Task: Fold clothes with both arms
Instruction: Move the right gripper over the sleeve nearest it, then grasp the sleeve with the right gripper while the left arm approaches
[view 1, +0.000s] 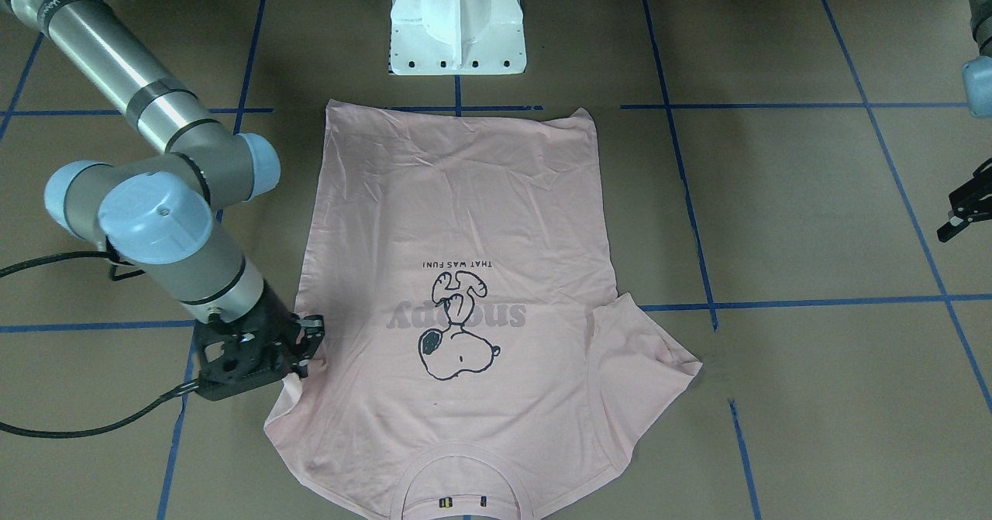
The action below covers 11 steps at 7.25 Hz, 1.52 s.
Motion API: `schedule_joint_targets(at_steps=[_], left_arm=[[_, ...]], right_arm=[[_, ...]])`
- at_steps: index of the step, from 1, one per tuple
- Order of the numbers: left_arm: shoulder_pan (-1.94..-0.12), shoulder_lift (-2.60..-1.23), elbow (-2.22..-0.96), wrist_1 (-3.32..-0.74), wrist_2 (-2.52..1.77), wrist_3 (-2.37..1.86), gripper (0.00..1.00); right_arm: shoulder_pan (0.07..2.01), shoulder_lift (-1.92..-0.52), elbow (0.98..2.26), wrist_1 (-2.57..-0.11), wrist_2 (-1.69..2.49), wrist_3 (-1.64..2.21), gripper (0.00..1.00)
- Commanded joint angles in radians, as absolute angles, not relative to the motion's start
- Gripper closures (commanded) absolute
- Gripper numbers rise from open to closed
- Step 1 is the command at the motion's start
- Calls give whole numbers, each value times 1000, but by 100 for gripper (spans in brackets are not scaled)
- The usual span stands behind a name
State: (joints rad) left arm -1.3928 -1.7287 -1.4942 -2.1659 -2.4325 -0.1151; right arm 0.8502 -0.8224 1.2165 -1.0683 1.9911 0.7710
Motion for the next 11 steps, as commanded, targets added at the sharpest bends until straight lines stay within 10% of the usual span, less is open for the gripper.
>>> schedule_joint_targets(at_steps=[1,3,4,8,11], left_arm=[[-1393,-1729,-1493,-2166,-2433,-115,0],[-1393,-1726,-1499,-2166,-2437,-118,0],[-1393,-1726,-1497,-2166,-2437,-120,0],[-1256,-1820,-1508,-2163,-2349,-452,0],[-998,-1986,-1508,-2178,-2104,-1003,0]], right_arm=[[778,-728,1139,-1077,1886,770,100],[769,-699,1095,-1071,1868,772,100],[769,-701,1094,-1069,1867,772,1],[779,-706,1158,-1096,1989,966,0],[879,-885,1568,-1560,2098,970,0]])
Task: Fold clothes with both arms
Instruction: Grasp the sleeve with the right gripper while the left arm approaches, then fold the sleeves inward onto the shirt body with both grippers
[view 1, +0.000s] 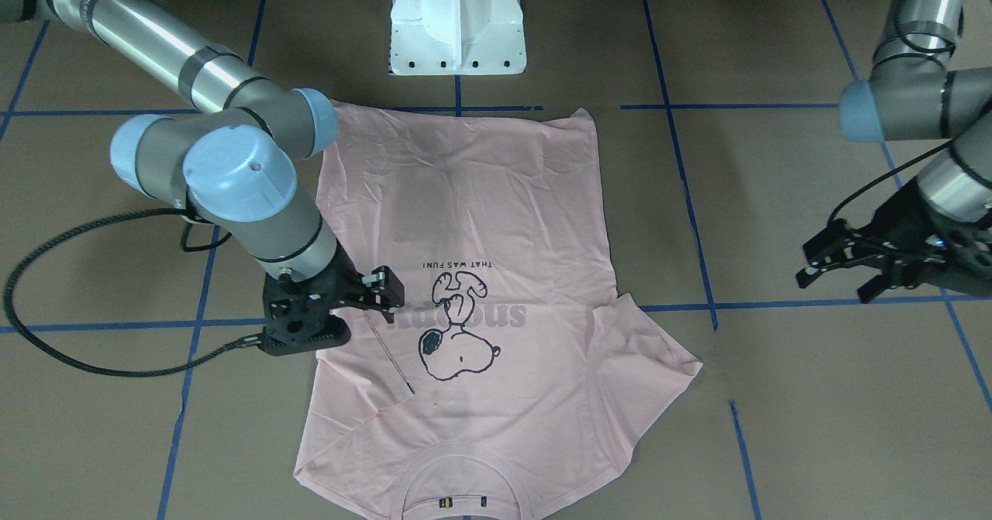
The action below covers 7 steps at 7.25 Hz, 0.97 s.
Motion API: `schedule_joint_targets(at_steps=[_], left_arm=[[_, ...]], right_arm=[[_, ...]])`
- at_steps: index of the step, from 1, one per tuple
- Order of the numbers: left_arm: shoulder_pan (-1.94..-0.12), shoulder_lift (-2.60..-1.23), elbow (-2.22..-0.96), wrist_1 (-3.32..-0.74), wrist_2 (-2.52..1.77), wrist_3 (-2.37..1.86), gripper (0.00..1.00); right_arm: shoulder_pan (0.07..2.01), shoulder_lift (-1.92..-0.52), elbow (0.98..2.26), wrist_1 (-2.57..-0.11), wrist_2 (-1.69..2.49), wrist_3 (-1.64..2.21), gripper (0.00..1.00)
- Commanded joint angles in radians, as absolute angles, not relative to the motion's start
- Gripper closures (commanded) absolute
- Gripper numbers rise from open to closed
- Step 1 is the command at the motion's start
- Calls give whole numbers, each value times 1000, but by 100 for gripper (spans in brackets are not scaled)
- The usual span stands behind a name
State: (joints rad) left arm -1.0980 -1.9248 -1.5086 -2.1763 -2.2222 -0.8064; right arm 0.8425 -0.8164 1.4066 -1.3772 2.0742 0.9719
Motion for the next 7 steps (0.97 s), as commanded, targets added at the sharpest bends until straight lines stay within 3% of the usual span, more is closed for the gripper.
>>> schedule_joint_targets(at_steps=[1,5,7], left_arm=[[-939,-2017,-1490,-2175,-2004,-1073,0],[-838,-2118,-1229,-2274,-1767,-1072,4],[-835,-2149,-1155,-2325,-1767,-1071,13]], right_arm=[[894,-919,1621,-1598,2100,965,0],[896,-931,1621,-1589,2097,957,0],[896,-928,1620,-1586,2097,957,0]])
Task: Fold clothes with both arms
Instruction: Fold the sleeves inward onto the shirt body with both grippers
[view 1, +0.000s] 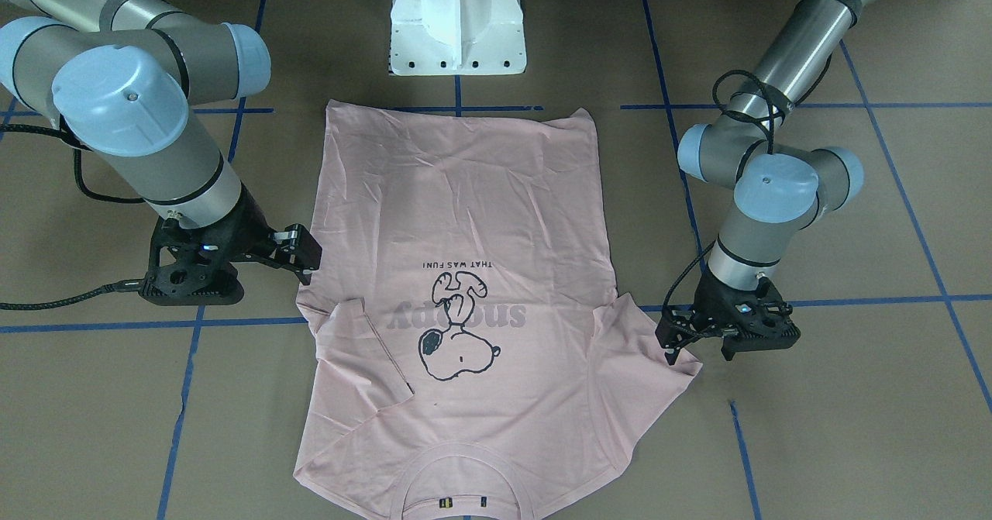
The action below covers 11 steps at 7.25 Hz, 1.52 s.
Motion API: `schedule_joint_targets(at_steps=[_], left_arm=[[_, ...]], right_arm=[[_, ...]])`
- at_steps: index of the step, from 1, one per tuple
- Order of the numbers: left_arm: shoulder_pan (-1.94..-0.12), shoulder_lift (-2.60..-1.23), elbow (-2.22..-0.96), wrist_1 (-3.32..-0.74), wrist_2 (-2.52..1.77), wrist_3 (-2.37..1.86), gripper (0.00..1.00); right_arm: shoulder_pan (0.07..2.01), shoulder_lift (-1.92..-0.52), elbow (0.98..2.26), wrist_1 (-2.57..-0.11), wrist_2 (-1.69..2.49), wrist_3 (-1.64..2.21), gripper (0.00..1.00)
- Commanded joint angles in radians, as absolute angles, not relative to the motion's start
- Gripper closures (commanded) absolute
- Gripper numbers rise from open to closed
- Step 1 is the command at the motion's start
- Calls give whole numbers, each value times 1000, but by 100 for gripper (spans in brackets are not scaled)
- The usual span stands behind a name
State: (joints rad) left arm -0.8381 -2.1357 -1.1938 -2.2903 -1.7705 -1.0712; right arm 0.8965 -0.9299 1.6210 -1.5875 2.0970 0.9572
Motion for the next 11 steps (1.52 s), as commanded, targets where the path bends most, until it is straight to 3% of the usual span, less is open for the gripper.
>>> schedule_joint_targets(at_steps=[1,2,4,6,7,8,9,11], left_arm=[[-830,-2149,-1152,-2326,-1767,-1065,27],[-830,-2151,-1141,-2326,-1767,-1063,45],[-830,-2152,-1144,-2321,-1767,-1031,100],[-837,-2161,-1161,-2301,-1775,-1032,100],[-838,-2164,-1227,-2222,-1795,-1032,100],[-838,-2167,-1376,-2056,-1827,-1041,100],[-836,-2227,-1425,-1955,-1833,-1093,100],[-795,-2485,-1164,-1957,-1818,-1277,100]], right_arm=[[896,-928,1620,-1586,2097,957,0],[896,-928,1620,-1586,2097,959,0],[890,-928,1620,-1585,2095,963,0],[890,-930,1620,-1585,2095,960,0],[885,-930,1620,-1583,2095,960,0],[882,-931,1620,-1583,2095,960,0],[879,-934,1618,-1583,2094,959,0],[867,-949,1615,-1553,2088,962,0]])
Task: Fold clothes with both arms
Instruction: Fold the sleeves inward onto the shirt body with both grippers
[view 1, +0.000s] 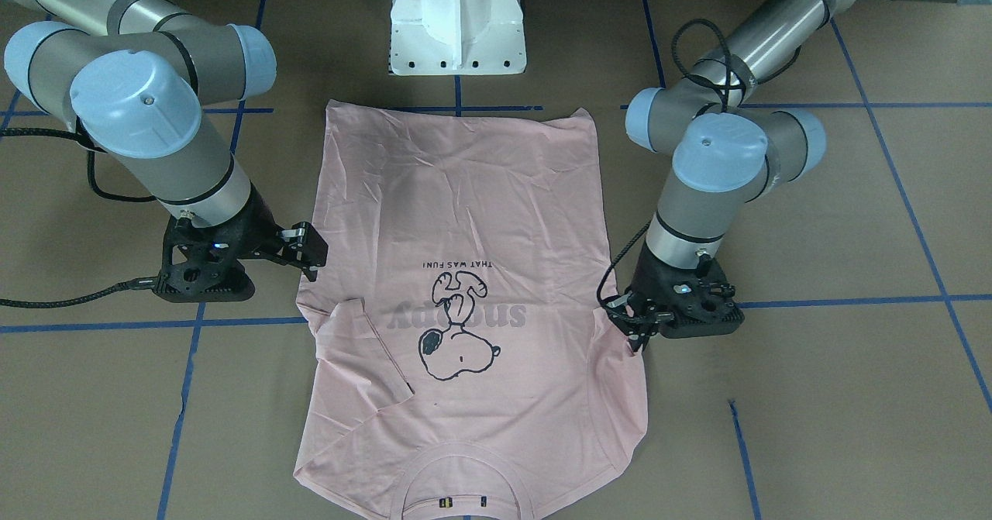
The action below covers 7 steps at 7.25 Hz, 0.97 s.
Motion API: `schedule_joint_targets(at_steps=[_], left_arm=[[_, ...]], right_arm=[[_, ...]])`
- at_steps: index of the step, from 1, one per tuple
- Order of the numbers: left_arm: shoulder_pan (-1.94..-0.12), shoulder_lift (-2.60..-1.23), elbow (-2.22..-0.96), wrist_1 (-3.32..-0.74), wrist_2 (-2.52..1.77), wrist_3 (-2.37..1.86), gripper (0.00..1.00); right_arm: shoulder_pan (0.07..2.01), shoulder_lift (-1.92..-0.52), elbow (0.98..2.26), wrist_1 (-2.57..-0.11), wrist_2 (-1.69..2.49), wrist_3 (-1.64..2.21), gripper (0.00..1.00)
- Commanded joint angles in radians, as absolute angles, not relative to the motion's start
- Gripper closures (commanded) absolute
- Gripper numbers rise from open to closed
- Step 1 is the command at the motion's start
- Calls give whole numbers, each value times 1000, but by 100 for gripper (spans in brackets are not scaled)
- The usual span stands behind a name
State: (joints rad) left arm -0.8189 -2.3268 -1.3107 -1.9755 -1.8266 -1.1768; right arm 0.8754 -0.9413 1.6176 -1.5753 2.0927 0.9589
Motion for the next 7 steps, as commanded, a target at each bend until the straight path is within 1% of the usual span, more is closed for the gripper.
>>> schedule_joint_targets(at_steps=[1,2,3,4,5,6,7], left_arm=[[-770,-2566,-1044,-1971,-1784,-1320,100],[-769,-2600,-963,-2038,-1760,-1339,100],[-758,-2594,-944,-2068,-1758,-1347,100],[-758,-2591,-943,-2138,-1759,-1338,14],[-756,-2574,-971,-2217,-1759,-1344,0],[-758,-2518,-1058,-2217,-1766,-1336,0],[-758,-2435,-1178,-2209,-1784,-1330,0]], right_arm=[[864,-960,1615,-1525,2088,971,0],[862,-960,1614,-1522,2088,971,0],[858,-962,1606,-1520,2086,968,0],[857,-960,1605,-1520,2086,968,0],[857,-960,1606,-1520,2086,971,0],[857,-960,1606,-1520,2088,973,0],[857,-962,1611,-1520,2088,976,0]])
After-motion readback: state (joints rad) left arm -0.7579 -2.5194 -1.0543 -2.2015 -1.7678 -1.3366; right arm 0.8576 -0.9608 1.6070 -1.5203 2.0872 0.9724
